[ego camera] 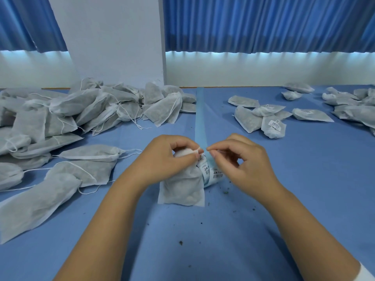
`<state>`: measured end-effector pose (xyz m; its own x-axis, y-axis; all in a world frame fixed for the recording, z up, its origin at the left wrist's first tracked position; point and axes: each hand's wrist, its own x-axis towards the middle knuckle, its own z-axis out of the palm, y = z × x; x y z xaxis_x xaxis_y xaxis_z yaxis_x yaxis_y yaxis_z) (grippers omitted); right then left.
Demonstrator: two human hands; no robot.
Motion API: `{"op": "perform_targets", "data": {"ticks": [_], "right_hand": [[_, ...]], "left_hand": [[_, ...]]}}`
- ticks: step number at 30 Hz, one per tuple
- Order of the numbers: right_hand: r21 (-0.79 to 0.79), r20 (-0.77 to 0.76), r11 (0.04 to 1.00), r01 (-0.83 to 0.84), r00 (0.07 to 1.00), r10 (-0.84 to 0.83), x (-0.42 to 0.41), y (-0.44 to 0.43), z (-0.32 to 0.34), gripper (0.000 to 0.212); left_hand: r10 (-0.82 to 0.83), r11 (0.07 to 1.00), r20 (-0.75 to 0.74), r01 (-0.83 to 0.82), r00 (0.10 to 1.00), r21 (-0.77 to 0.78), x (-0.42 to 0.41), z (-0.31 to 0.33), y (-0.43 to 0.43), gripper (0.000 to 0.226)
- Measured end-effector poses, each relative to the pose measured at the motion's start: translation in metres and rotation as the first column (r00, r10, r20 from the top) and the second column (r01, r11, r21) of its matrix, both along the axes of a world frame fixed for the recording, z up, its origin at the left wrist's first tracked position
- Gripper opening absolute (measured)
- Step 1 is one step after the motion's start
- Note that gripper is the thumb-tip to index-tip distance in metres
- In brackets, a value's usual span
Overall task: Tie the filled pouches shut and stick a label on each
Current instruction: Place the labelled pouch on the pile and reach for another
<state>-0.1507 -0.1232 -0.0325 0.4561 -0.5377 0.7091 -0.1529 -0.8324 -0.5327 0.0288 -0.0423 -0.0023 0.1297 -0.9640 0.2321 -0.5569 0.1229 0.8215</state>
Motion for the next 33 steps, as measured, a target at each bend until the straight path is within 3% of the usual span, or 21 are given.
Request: {"op": "perform_targets", "data": {"ticks": [3,8,11,14,19,24,28,33], "right_hand": [[0.032,0.046,0.999,0.008,0.999,-0.010,-0.004,-0.002,0.005,0.009],[0.254,0.186,0.967,-0.030,0.982,-0.018,-0.004,-0.001,0.009,0.014],[0.390,0.097,0.920,0.041,0.992,-0.086,0.000,-0.003,0.006,0.021],[0.421,-0.006,0.896,0.138,0.989,-0.149,0.003,-0.003,0.003,0.026],[0.462,0.242,0.880,-0.110,0.970,-0.006,0.002,0.007,0.010,0.022],[0.541,0.287,0.781,-0.311,0.942,0.175,0.003,0.014,0.012,0.020],[0.557,0.323,0.742,-0.372,0.921,0.219,0.003,0.013,0.012,0.021],[0.564,0.304,0.742,-0.362,0.927,0.221,0.002,0.013,0.012,0.023]], "left_hand": [[-0.125,0.987,-0.051,0.129,0.991,0.093,-0.003,0.002,0.002,0.013],[-0.275,0.933,-0.252,0.321,0.928,0.163,-0.010,0.009,0.008,0.018],[-0.233,0.949,-0.324,0.287,0.917,0.130,-0.013,0.010,0.007,0.019],[-0.145,0.974,-0.390,0.200,0.909,0.106,-0.014,0.008,0.003,0.025],[-0.086,0.988,-0.415,0.131,0.906,0.083,-0.012,0.007,0.001,0.035],[-0.108,0.987,-0.431,0.148,0.896,0.059,-0.013,0.006,0.000,0.030],[-0.111,0.987,-0.415,0.150,0.903,0.062,-0.012,0.005,-0.001,0.016],[-0.089,0.991,-0.379,0.120,0.921,0.059,-0.012,0.004,-0.002,0.023]]}}
